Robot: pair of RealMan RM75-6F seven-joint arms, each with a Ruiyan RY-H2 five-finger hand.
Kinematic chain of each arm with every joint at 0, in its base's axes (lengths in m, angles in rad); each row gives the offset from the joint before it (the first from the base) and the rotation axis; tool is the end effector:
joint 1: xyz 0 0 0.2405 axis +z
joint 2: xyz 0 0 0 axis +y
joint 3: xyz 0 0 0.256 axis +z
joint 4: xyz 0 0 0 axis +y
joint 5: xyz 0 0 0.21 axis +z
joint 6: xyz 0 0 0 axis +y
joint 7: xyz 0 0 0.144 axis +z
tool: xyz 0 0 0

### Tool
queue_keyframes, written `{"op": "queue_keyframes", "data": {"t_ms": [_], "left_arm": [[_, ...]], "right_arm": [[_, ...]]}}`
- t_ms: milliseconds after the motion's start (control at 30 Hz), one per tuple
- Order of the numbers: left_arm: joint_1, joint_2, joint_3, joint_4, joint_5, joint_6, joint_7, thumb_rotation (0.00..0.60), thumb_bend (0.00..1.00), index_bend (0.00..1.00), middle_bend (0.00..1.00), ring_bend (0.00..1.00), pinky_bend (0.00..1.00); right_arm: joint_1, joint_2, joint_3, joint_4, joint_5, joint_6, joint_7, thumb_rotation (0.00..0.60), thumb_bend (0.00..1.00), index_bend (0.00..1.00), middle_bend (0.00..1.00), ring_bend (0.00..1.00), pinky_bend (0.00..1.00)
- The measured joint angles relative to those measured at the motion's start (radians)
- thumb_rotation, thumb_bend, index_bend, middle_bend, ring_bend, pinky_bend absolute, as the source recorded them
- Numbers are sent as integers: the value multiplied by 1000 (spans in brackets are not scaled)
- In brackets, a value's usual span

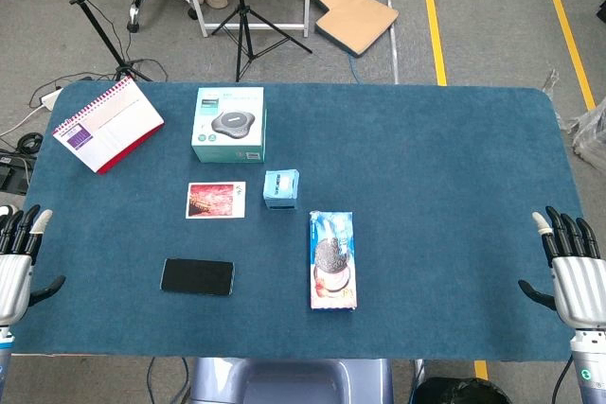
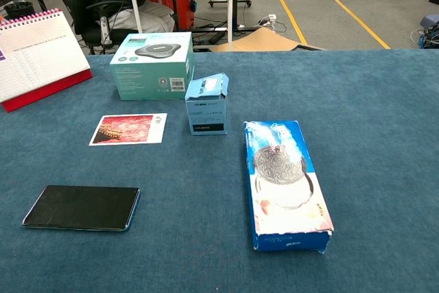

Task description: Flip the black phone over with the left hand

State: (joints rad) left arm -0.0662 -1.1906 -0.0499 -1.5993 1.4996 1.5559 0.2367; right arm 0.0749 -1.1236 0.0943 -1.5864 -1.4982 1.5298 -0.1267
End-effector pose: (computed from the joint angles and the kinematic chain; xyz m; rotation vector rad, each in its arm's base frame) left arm -0.3068 0.1747 0.1468 -1.3855 -0.7333 -0.7947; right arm -0.3112 -0.1870 0.1725 1.3669 -0.7349 0.8420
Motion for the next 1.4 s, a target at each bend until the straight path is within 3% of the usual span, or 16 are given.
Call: {"op": "queue_keyframes", "data": {"t_ms": [400,700,867,1100,1400], "left_arm": [[-5,-3,3,-2,4,-11,18,600,0,0,0,0,0],[-57,-36,16,-57,18,-108,153,600,0,23,0,0,0],[-99,-76,15,-134,-10,-184,282,600,0,176,0,0,0],[-162,-160,8,-274,-102,-288,517,600,0,183,0,0,0],[-249,-285,-14,-395,-344,-361,809,600,18,178,56,0,0]], "right_arm": [[-1,0,-3,-6,3,-4,-3,600,0,0,0,0,0],[-2,3,5,-10,14,-3,-1,600,0,0,0,0,0],[4,-2,6,-4,23,-15,-13,600,0,0,0,0,0],[4,-3,11,0,34,-16,-15,600,0,0,0,0,0],[4,-5,11,5,43,-23,-14,600,0,0,0,0,0]]}}
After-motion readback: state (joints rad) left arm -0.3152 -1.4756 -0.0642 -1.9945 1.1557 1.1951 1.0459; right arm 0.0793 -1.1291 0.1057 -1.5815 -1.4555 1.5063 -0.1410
